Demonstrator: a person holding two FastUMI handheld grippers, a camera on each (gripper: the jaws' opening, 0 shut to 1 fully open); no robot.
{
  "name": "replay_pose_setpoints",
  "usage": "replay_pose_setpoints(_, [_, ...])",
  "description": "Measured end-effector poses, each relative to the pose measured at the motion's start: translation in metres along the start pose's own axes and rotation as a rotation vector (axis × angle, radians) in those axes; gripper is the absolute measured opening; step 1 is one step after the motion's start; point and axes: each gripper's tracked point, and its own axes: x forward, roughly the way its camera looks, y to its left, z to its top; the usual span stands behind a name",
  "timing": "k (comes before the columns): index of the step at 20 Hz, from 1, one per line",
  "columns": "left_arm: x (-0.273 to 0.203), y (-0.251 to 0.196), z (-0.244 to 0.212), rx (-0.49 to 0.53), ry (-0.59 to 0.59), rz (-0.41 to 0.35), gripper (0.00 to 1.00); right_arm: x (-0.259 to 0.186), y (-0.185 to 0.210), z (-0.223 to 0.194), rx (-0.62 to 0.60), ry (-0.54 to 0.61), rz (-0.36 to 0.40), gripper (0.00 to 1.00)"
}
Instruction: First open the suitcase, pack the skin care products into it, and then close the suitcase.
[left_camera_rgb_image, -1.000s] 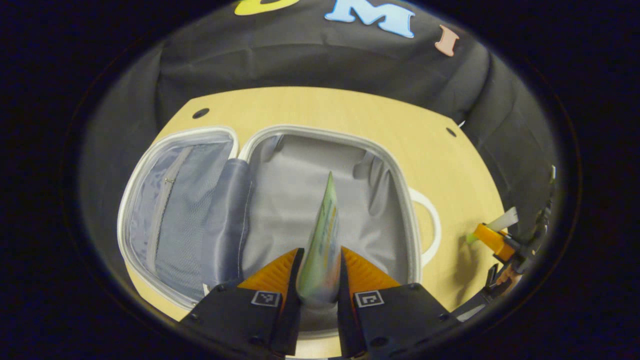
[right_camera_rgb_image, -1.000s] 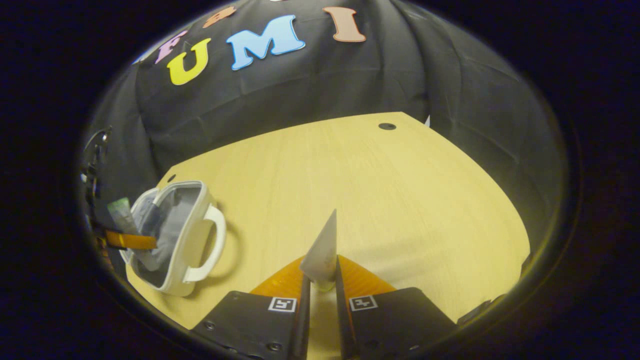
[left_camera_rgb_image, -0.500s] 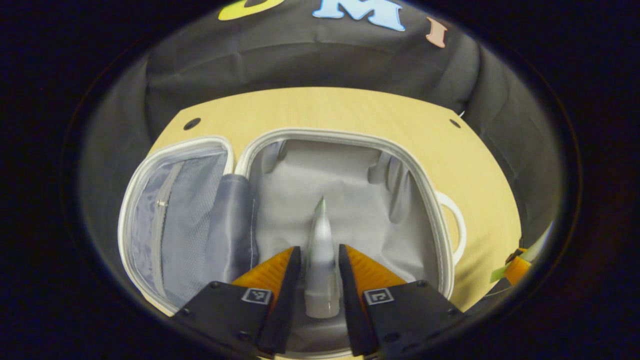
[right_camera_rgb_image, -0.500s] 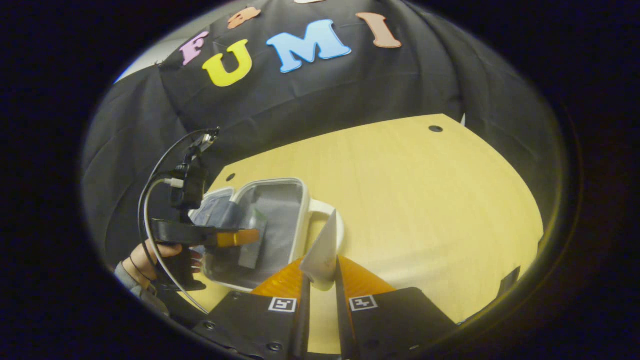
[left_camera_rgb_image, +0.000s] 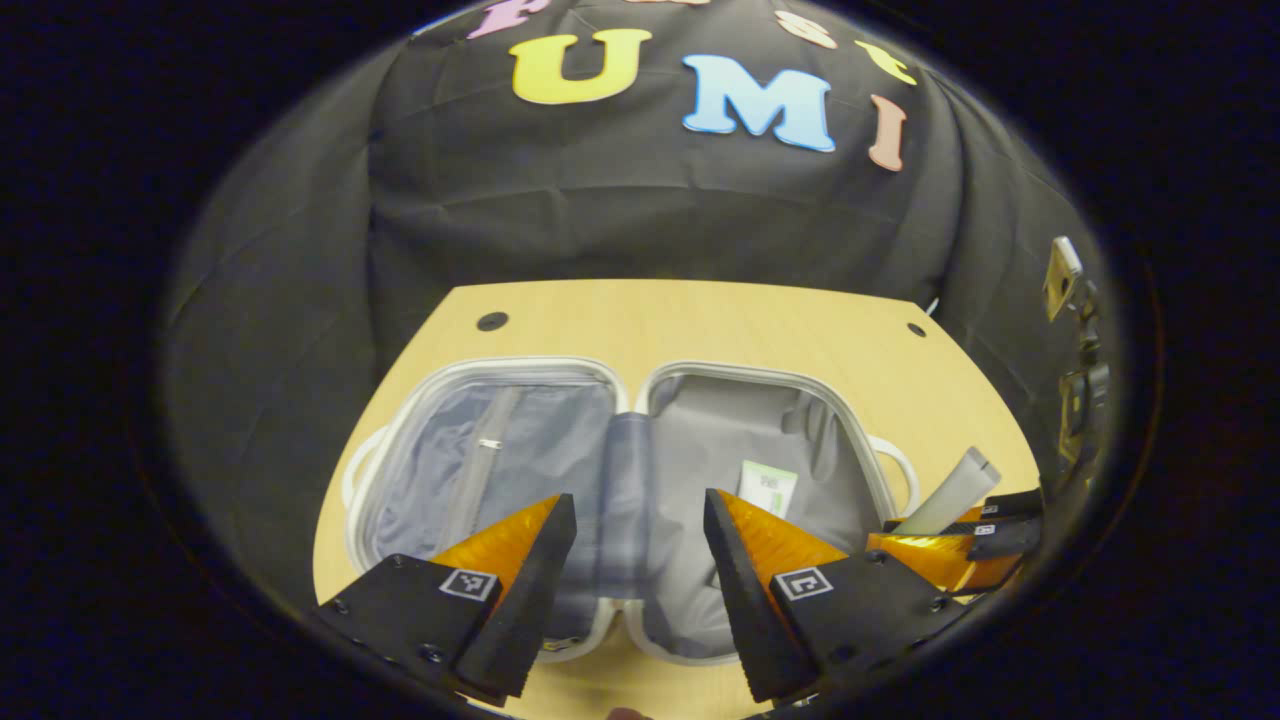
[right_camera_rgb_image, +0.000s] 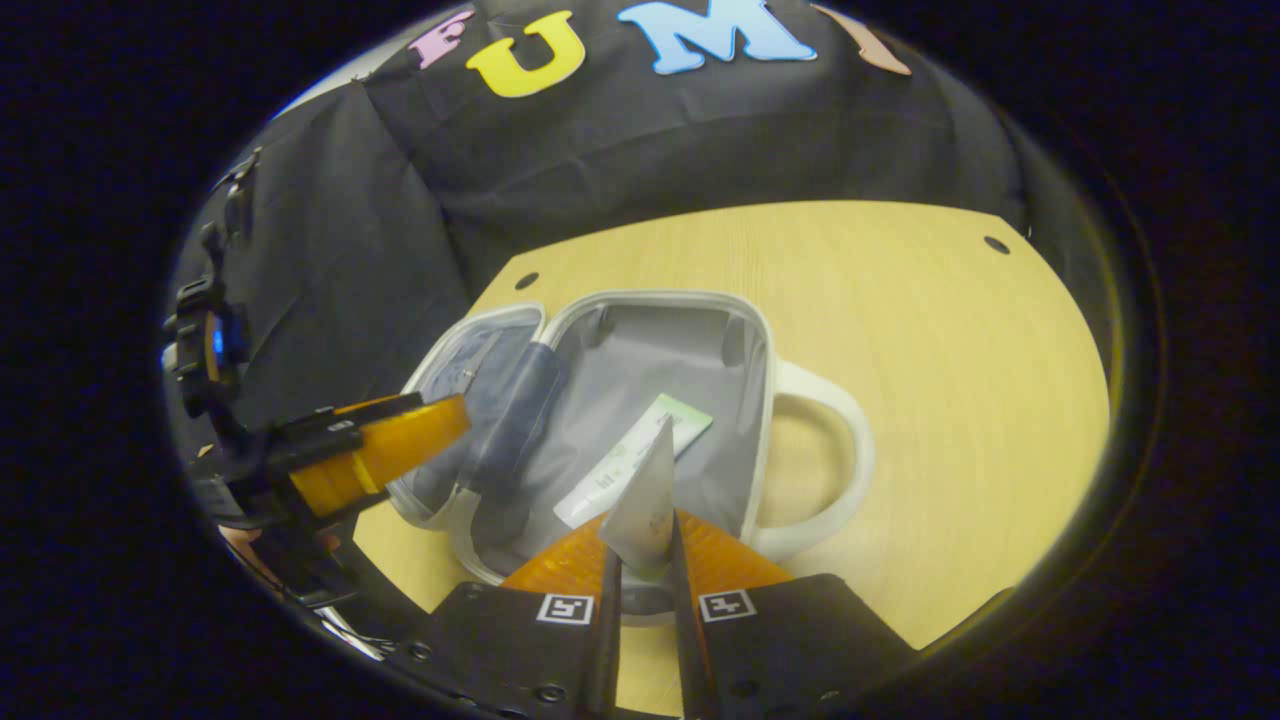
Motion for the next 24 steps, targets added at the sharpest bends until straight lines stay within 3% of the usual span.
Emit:
replay_pose_setpoints(2, [-0.013,0.037,-0.005,-0.044,-0.009,0.054,0.85,0.014,-0.002,-0.002,-0.026,0.019,-0.014,0.25])
replay_pose_setpoints(3, [-0.017,0.052,-0.007,-0.062,-0.009,0.079,0.85,0.016,-0.003,0.000,-0.037,0.014,-0.020,0.22])
replay_pose_setpoints(4, [-0.021,0.068,-0.009,-0.083,-0.010,0.101,0.89,0.014,-0.005,0.004,-0.043,-0.001,-0.026,0.28])
replay_pose_setpoints(8, [-0.027,0.118,-0.009,-0.142,-0.025,0.167,0.87,0.001,-0.001,0.019,-0.030,-0.062,0.006,0.34])
replay_pose_setpoints(10, [-0.028,0.145,-0.003,-0.164,-0.042,0.208,0.87,-0.011,0.000,0.027,-0.034,-0.105,0.018,0.61])
replay_pose_setpoints(11, [-0.029,0.159,-0.002,-0.176,-0.049,0.227,0.92,-0.018,0.000,0.030,-0.041,-0.124,0.021,0.67])
replay_pose_setpoints(12, [-0.027,0.176,-0.001,-0.189,-0.052,0.249,0.97,-0.024,-0.002,0.032,-0.052,-0.144,0.016,0.79])
replay_pose_setpoints(14, [-0.025,0.205,0.002,-0.208,-0.054,0.288,0.98,-0.041,-0.010,0.044,-0.079,-0.207,-0.019,0.88])
replay_pose_setpoints(19, [-0.013,0.282,0.014,-0.285,-0.067,0.349,0.98,-0.077,-0.022,0.067,-0.075,-0.323,-0.082,0.91])
replay_pose_setpoints(24, [0.033,0.327,-0.007,-0.410,0.010,0.258,0.98,-0.091,-0.041,0.066,-0.049,-0.329,-0.149,0.91])
